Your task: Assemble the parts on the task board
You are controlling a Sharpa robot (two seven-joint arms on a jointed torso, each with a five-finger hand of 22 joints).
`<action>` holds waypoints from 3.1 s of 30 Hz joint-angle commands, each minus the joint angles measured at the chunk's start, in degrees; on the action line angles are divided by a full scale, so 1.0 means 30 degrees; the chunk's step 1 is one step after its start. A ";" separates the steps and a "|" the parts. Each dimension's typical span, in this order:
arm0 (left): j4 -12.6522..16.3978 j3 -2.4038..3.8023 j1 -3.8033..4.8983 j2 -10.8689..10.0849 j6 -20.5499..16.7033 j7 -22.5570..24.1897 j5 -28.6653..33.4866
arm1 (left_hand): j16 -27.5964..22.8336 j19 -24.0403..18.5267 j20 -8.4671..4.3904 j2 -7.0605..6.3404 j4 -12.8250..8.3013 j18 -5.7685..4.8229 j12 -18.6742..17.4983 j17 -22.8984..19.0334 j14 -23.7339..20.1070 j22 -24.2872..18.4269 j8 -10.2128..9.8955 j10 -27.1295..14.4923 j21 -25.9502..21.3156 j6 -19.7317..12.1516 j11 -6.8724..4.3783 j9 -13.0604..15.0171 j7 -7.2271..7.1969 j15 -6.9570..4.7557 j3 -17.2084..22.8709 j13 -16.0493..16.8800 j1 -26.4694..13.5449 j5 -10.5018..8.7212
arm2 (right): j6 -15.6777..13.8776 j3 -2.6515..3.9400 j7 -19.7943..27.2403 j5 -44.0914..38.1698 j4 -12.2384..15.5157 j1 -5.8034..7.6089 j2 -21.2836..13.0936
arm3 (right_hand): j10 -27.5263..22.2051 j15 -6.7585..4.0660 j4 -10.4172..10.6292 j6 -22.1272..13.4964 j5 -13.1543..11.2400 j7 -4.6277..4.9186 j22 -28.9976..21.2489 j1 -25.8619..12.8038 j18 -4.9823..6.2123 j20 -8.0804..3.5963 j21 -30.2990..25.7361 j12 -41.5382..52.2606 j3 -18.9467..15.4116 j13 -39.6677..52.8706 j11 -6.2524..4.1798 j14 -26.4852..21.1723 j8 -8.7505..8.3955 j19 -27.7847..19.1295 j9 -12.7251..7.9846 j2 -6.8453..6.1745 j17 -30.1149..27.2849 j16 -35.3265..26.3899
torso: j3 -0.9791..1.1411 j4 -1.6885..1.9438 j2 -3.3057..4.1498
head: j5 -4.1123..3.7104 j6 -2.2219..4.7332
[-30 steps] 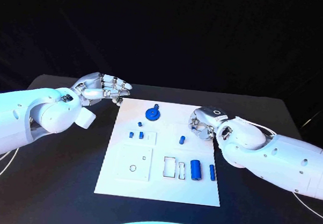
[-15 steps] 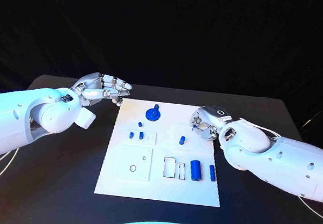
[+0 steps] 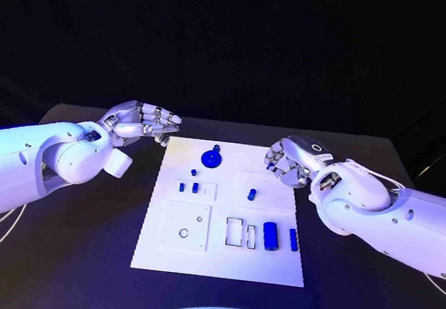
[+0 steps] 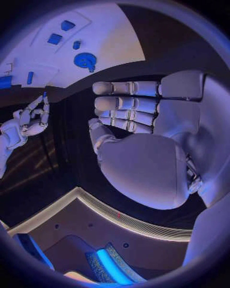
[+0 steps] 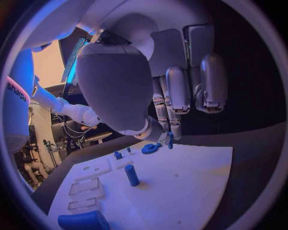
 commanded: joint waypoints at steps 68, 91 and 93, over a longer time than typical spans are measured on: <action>-0.0323 -0.0009 0.0017 0.1450 0.0001 -0.0131 0.0509 | 0.0023 0.0127 0.0045 0.0024 -0.0079 0.0096 0.0074 0.0056 -0.0057 -0.0091 0.0092 -0.0203 -0.0198 -0.0251 0.0036 0.0022 0.0068 0.0098 -0.0073 -0.0045 -0.0323 -0.0010 | 0.2331 -0.0498 0.0121 -0.0026 0.0257 -0.2693 0.5077 | 0.1102 -0.0095 -0.0237 0.0114 0.0090 0.0051 0.4298 -0.0199 -0.0201 -0.0148 -0.0121 -0.0027 0.0078 -0.0018 -0.1031 0.0784 0.0059 0.1133 0.0066 0.0114 -0.0132 -0.0110 | 0.0000 0.0014 0.0040 | 0.2820 -0.1118; -0.0293 -0.0009 0.0018 0.1435 0.0077 -0.0223 0.0496 | 0.0012 0.0121 0.0063 0.0044 -0.0083 0.0097 0.0101 0.0079 -0.0080 -0.0127 0.0093 -0.0213 -0.0252 -0.0308 0.0046 0.0023 0.0080 0.0112 -0.0072 -0.0052 -0.0362 -0.0007 | 0.2923 -0.0664 -0.0689 -0.0772 -0.0054 -0.2745 0.5547 | 0.0764 0.0020 -0.0502 -0.0224 0.0084 0.0184 0.4217 -0.0595 -0.0139 -0.0078 -0.0465 -0.0264 0.0170 -0.0132 -0.0881 0.0745 -0.0120 0.1023 0.0117 0.0133 -0.0290 -0.0186 | -0.0019 0.0017 0.0030 | 0.2727 -0.1099; -0.0290 -0.0009 0.0019 0.1438 0.0055 -0.0217 0.0496 | 0.0012 0.0121 0.0063 0.0044 -0.0083 0.0097 0.0101 0.0079 -0.0080 -0.0127 0.0093 -0.0213 -0.0252 -0.0308 0.0046 0.0023 0.0080 0.0112 -0.0072 -0.0052 -0.0362 -0.0007 | 0.2814 -0.0693 -0.0567 -0.0670 -0.0099 -0.2762 0.5605 | 0.0423 0.0127 -0.0621 -0.0495 0.0077 0.0284 0.4175 -0.0830 -0.0108 0.0003 -0.0643 -0.0289 0.0199 -0.0229 -0.0759 0.0733 -0.0291 0.0963 0.0107 0.0096 -0.0324 -0.0189 | -0.0021 0.0010 0.0022 | 0.2753 -0.1132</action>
